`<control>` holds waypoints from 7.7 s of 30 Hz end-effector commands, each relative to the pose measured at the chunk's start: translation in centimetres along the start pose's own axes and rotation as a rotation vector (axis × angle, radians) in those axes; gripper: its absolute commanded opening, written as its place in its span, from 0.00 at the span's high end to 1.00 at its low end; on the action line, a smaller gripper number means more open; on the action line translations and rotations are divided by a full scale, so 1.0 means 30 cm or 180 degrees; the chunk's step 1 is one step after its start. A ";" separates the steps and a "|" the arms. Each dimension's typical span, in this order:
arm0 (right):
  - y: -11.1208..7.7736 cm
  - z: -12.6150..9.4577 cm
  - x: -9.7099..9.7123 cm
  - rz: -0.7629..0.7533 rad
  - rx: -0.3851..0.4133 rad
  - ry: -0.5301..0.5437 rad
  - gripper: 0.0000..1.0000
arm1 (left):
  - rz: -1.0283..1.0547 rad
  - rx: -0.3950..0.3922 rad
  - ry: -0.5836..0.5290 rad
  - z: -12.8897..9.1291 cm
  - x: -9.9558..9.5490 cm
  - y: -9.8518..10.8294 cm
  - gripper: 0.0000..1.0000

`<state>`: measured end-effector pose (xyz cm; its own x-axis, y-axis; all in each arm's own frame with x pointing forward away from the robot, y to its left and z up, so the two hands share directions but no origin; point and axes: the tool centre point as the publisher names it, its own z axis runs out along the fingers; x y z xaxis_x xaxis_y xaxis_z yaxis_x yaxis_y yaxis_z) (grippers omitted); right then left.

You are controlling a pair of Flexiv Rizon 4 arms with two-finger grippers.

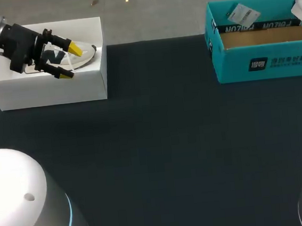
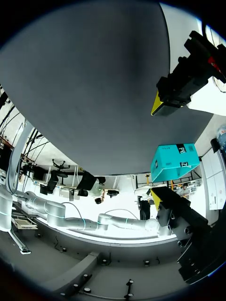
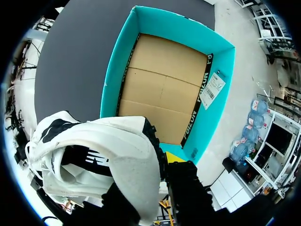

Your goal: Take the shoe out of the shoebox, open the shoe tongue, remove and reinsert the insole, then place the shoe into the shoebox

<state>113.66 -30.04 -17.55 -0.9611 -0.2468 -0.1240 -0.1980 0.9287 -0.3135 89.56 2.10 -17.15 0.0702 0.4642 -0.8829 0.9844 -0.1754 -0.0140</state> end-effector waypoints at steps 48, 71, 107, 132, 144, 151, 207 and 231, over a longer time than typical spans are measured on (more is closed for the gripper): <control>-0.154 0.034 0.041 0.4472 -0.0206 0.1518 1.00 | 0.0002 0.0004 0.0009 -0.002 0.000 0.001 0.00; -0.167 0.066 0.063 0.4839 -0.0216 0.1281 1.00 | 0.0002 0.0004 0.0009 -0.002 0.000 0.001 0.00; -0.112 0.182 0.153 0.5937 0.0043 0.0705 1.00 | 0.0002 0.0004 0.0009 -0.002 0.000 0.001 0.00; -0.091 0.241 0.185 0.6092 0.0174 0.0582 1.00 | 0.0002 0.0004 0.0009 -0.002 0.000 0.001 0.00; -0.045 0.315 0.221 0.6253 0.0113 0.0431 1.00 | 0.0002 0.0004 0.0009 -0.002 0.000 0.001 0.00; -0.018 0.388 0.245 0.6198 0.0145 0.0396 1.00 | 0.0002 0.0004 0.0009 -0.002 0.000 0.001 0.00; -0.030 0.429 0.347 0.6492 0.0194 0.0756 0.00 | 0.0002 0.0004 0.0009 -0.002 0.000 0.001 0.00; -0.024 0.125 0.421 0.5960 -0.0494 0.1027 0.00 | 0.0002 0.0004 0.0009 -0.002 0.000 0.001 0.00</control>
<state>103.43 -35.08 -22.68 0.0990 0.9951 -0.0061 0.9933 -0.0984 0.0604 89.56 2.11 -17.15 0.0700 0.4643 -0.8829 0.9844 -0.1751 -0.0141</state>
